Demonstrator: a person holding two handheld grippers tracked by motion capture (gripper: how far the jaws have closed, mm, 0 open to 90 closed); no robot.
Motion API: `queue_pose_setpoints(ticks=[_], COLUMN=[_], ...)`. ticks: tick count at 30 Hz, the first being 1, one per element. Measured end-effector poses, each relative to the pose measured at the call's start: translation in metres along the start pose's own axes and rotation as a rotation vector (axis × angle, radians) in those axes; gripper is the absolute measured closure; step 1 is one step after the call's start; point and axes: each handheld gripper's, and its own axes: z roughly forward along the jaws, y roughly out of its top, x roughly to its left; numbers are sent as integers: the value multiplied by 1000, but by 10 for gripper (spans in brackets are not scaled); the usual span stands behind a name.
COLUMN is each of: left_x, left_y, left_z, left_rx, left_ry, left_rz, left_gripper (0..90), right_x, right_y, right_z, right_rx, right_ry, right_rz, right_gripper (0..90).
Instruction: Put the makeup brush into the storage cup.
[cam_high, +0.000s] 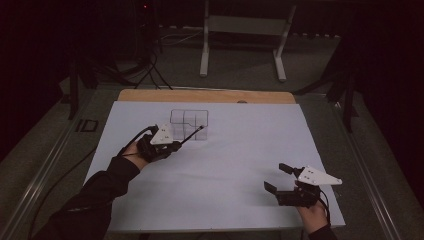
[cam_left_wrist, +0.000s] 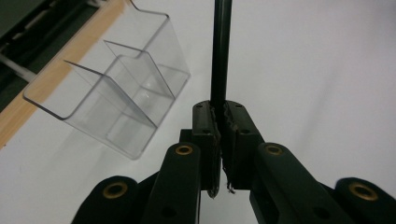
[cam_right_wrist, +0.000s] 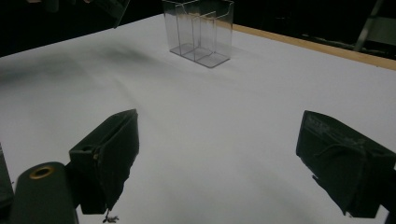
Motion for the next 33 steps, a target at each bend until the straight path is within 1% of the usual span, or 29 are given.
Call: queue_pose_setpoints(ticks=[1, 2, 3, 6, 7, 8, 9, 10, 11, 12, 13, 14, 15, 16, 17, 18, 19, 20, 21, 24, 25, 26, 27, 28, 29, 30, 31, 32, 33], left_x=[0, 0, -1, -4, -5, -5, -6, -6, -6, -6, -5, -6, -6, -7, -11, -11, -15, -15, -20, -24, -28, -28, -32, -32, -36, -36, -41, -41, -45], left_y=[0, 0, -1, -2, -3, -3, -3, -3, -3, -3, -3, -3, -3, -3, -4, -4, -6, -6, -8, -8, -8, -8, -9, -9, -10, -10, -12, -12, -13], left_z=[0, 0, 0, 2, 3, 3, 3, 3, 2, 2, 2, 1, 1, 2, 3, 3, 5, 5, 8, 9, 8, 8, 7, 7, 7, 7, 8, 8, 8], left_rx=[-24, -24, -42, -56, -87, -87, -105, -105, -130, -130, -154, -167, -176, -188, -202, -202, -203, -203, -205, -216, -234, -234, -245, -245, -251, -251, -256, -256, -271], left_ry=[6, 6, 5, 14, 7, 7, 21, 21, 45, 45, 50, 65, 62, 55, 64, 64, 57, 57, 38, 38, 52, 52, 65, 65, 66, 66, 65, 65, 64], left_rz=[-17, -17, -42, -46, -63, -63, -84, -84, -108, -108, -126, -139, -158, -168, -168, -168, -172, -172, -181, -189, -206, -206, -247, -247, -284, -284, -291, -291, -294], left_gripper=[854, 854, 854, 854, 854, 854, 854, 854, 854, 854, 854, 854, 854, 854, 854, 854, 854, 854, 854, 854, 854, 854, 854, 854, 854, 854, 854, 854, 854], right_x=[0, 0, 0, 0, 1, 1, 1, 1, 1, 1, 1, 1, 2, 2, 3, 3, 4, 4, 5, 6, 9, 9, 14, 14, 18, 18, 21, 21, 24], right_y=[0, 0, 0, 0, 1, 1, 1, 1, 1, 1, 1, 1, 1, 1, 2, 2, 3, 3, 3, 5, 8, 8, 12, 12, 16, 16, 21, 21, 25], right_z=[0, 0, 0, 0, 0, 0, 0, 0, 0, 0, 0, 0, 0, -1, 0, 0, -1, -1, -2, -2, -3, -3, -6, -6, -8, -8, -7, -7, -5], right_rx=[-1, -1, -2, -3, -4, -4, -3, -3, -2, -2, -2, -2, -5, -4, 1, 1, 0, 0, -6, -5, -11, -11, -36, -36, -56, -56, -58, -58, -52], right_ry=[0, 0, -1, -1, -1, -1, -2, -2, 0, 0, 0, 0, 1, 3, -3, -3, -8, -8, -15, -19, -35, -35, -62, -62, -67, -67, -51, -51, -25], right_rz=[1, 1, -2, -3, -5, -5, -7, -7, -7, -7, -8, -9, -7, -5, -14, -14, -25, -25, -32, -25, -35, -35, -49, -49, -53, -53, -50, -50, -45], right_gripper=[133, 133, 133, 134, 133, 133, 134, 134, 134, 134, 134, 134, 136, 138, 138, 138, 138, 138, 138, 138, 138, 138, 138, 138, 135, 135, 137, 137, 138])
